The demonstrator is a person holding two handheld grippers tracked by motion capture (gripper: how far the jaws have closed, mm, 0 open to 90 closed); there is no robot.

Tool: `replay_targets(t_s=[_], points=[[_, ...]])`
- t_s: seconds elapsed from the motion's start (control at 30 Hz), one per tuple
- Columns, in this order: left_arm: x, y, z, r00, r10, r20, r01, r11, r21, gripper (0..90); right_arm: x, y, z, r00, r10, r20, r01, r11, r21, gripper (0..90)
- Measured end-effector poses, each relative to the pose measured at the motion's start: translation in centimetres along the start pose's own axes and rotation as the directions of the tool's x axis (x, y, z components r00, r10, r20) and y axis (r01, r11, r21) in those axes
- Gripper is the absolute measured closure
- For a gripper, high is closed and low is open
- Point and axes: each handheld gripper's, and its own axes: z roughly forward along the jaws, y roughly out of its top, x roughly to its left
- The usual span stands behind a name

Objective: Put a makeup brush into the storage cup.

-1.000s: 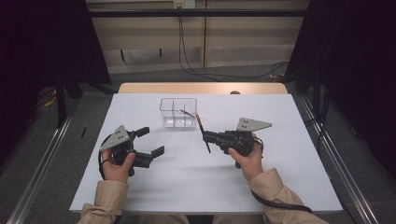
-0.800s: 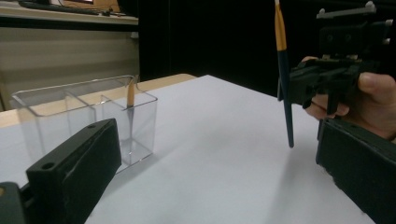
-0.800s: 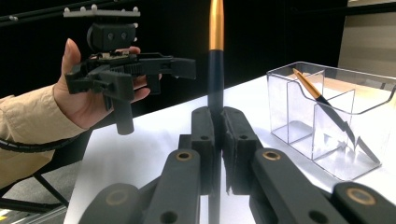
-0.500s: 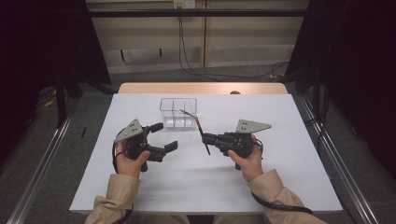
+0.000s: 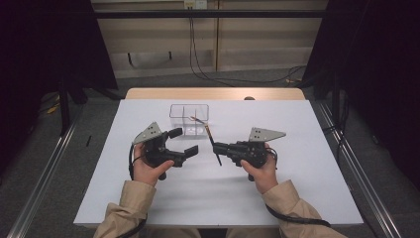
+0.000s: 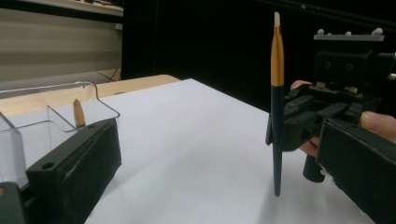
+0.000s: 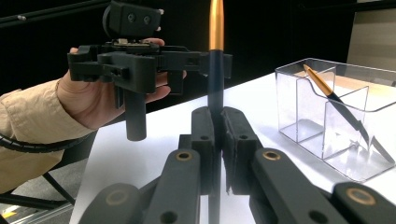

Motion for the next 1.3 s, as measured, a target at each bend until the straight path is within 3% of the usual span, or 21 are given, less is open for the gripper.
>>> replay_targets(t_s=[0.2,0.33,0.47,0.7,0.93,1.3], points=[[-0.3,0.1,0.6,0.9998,0.011,0.016,-0.011,0.9997,-0.024,5.7,0.1,0.0,0.0,1.0,-0.001,-0.002,0.001,1.0,-0.001,84.4],[-0.4,0.1,1.0,0.9991,0.028,0.032,-0.026,0.9986,-0.045,15.6,0.1,0.1,-0.1,1.0,-0.001,-0.003,0.001,1.0,-0.003,84.4],[-0.6,0.2,1.4,0.9979,0.046,0.047,-0.044,0.998,-0.045,21.8,0.1,0.1,-0.2,1.0,-0.004,-0.004,0.004,1.0,-0.003,84.4],[-0.7,0.3,2.0,0.9958,0.032,0.086,-0.029,0.999,-0.034,34.1,0.2,0.0,0.0,0.9999,-0.01,-0.004,0.01,1.0,0.002,84.4],[-0.9,0.3,2.5,0.9945,0.049,0.092,-0.045,0.9981,-0.042,42.4,0.2,0.1,-0.1,1.0,-0.007,-0.005,0.007,1.0,0.001,84.4],[-1.1,0.1,3.1,0.9904,0.0,0.138,0.005,0.9993,-0.036,50.6,0.1,0.0,-0.1,1.0,-0.003,0.005,0.003,1.0,0.001,84.4]])
